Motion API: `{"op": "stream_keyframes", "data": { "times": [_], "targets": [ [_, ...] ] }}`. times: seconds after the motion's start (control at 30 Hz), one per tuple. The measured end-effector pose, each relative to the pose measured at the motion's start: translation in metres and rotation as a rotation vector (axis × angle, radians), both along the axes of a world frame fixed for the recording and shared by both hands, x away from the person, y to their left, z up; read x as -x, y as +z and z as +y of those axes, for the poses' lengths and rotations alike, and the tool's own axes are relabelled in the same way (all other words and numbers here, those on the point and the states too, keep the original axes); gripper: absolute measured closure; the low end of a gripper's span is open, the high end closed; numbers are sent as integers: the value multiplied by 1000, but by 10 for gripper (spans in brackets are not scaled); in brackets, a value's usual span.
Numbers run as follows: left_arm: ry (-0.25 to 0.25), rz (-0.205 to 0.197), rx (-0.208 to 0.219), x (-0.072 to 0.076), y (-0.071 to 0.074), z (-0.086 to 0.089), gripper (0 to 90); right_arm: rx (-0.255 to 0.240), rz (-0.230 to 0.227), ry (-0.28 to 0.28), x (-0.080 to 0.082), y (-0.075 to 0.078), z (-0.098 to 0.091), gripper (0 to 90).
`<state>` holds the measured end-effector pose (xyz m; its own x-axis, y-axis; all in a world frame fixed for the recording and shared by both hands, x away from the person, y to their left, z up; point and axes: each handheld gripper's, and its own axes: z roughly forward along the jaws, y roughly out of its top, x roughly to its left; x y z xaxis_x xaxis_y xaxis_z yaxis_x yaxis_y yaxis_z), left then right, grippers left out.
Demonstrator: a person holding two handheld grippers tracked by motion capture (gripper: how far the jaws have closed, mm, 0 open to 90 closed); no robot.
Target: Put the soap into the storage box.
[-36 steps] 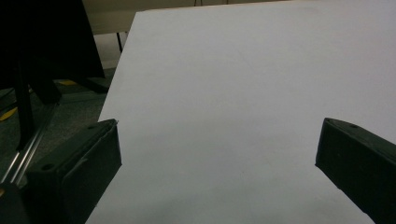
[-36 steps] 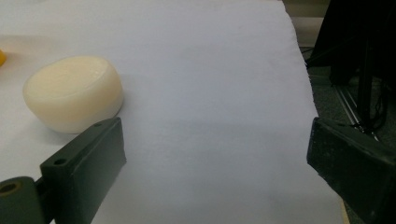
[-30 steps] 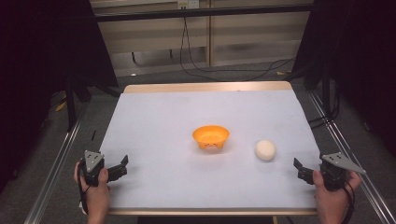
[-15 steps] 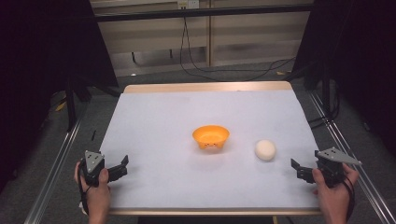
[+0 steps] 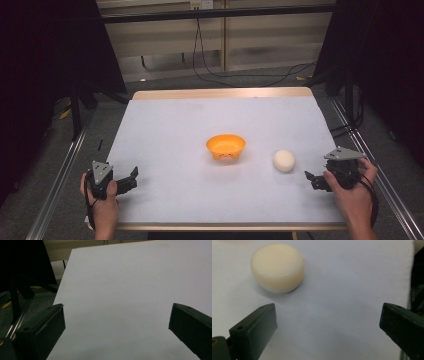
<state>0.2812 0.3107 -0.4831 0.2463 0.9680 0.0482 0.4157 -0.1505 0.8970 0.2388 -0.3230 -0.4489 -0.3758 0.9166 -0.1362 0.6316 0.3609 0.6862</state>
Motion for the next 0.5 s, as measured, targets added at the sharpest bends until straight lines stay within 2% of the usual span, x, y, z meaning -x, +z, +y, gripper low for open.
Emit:
{"op": "stream_keyframes", "data": {
  "times": [0.03,0.07,0.1,0.27,0.37,0.5],
  "targets": [
    [-2,6,-7,0,0,0,4,-22,36,15,-4,1,2,0],
    [-4,14,-18,-1,0,0,4,-22,36,15,-4,1,2,0],
    [-3,15,-19,0,0,-1,4,-12,67,36,-8,1,4,0],
    [-7,17,-28,-1,0,-1,4,-21,122,68,-19,2,10,8],
    [-7,16,-31,-1,0,-2,4,-51,161,95,-25,1,14,1],
    [-16,19,-55,-1,0,-4,4,-78,211,125,-31,0,19,5]
  ]
}}
